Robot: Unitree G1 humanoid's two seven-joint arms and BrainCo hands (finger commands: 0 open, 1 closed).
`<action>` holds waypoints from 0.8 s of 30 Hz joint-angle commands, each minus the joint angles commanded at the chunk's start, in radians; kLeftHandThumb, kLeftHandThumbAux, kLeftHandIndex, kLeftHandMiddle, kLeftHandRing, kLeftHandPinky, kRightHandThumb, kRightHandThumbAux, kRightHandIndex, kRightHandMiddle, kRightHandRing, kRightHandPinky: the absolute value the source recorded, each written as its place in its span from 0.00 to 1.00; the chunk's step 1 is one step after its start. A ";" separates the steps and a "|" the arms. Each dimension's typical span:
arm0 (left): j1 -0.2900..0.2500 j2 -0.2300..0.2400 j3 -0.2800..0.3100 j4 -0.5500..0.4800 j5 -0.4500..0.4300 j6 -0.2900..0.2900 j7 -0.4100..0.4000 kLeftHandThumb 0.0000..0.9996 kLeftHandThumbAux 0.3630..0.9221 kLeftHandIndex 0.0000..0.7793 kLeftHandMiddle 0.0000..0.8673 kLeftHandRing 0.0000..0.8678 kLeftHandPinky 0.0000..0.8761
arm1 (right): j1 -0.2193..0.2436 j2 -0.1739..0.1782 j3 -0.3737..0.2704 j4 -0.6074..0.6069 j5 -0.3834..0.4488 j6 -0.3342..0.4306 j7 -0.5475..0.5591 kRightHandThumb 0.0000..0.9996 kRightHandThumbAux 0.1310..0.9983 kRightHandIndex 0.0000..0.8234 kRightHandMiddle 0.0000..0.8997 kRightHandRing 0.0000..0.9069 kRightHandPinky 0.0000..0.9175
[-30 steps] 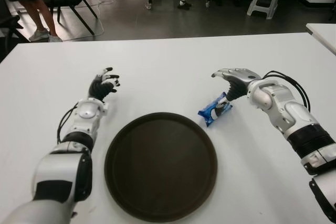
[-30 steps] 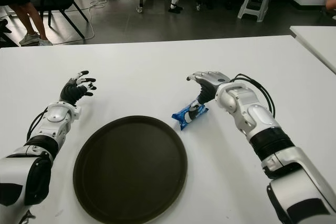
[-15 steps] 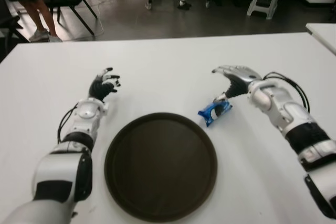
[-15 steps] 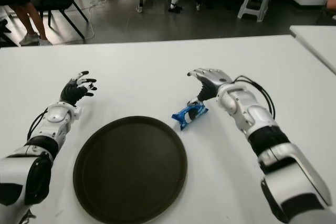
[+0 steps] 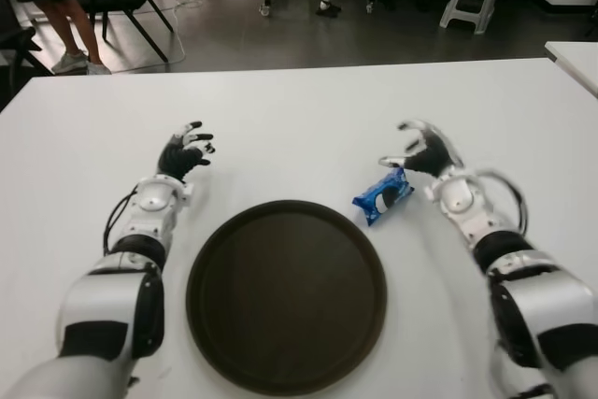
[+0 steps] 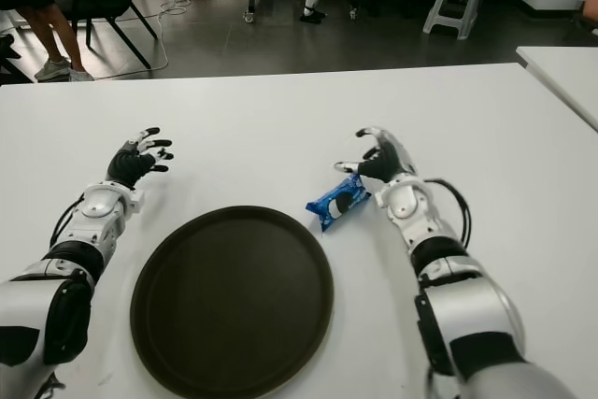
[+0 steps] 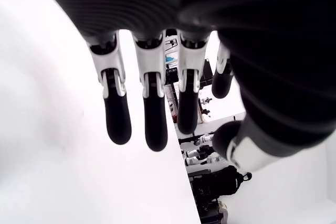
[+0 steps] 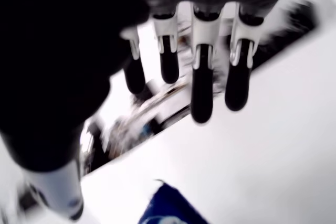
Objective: Pick up the Oreo
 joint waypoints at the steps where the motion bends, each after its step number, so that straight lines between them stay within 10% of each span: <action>1: 0.000 0.000 0.001 0.000 -0.001 -0.001 -0.003 0.05 0.53 0.18 0.30 0.35 0.43 | -0.002 0.000 -0.013 0.005 0.014 0.008 0.009 0.06 0.72 0.38 0.44 0.49 0.53; 10: -0.003 0.001 0.013 -0.002 -0.012 0.004 -0.031 0.01 0.52 0.17 0.29 0.35 0.43 | -0.029 -0.001 -0.097 0.021 0.094 0.098 0.054 0.08 0.71 0.40 0.49 0.54 0.55; 24: -0.005 0.001 0.020 -0.003 -0.018 0.019 -0.043 0.00 0.60 0.17 0.29 0.34 0.40 | -0.032 0.003 -0.042 0.018 0.032 0.110 0.019 0.04 0.67 0.42 0.52 0.56 0.55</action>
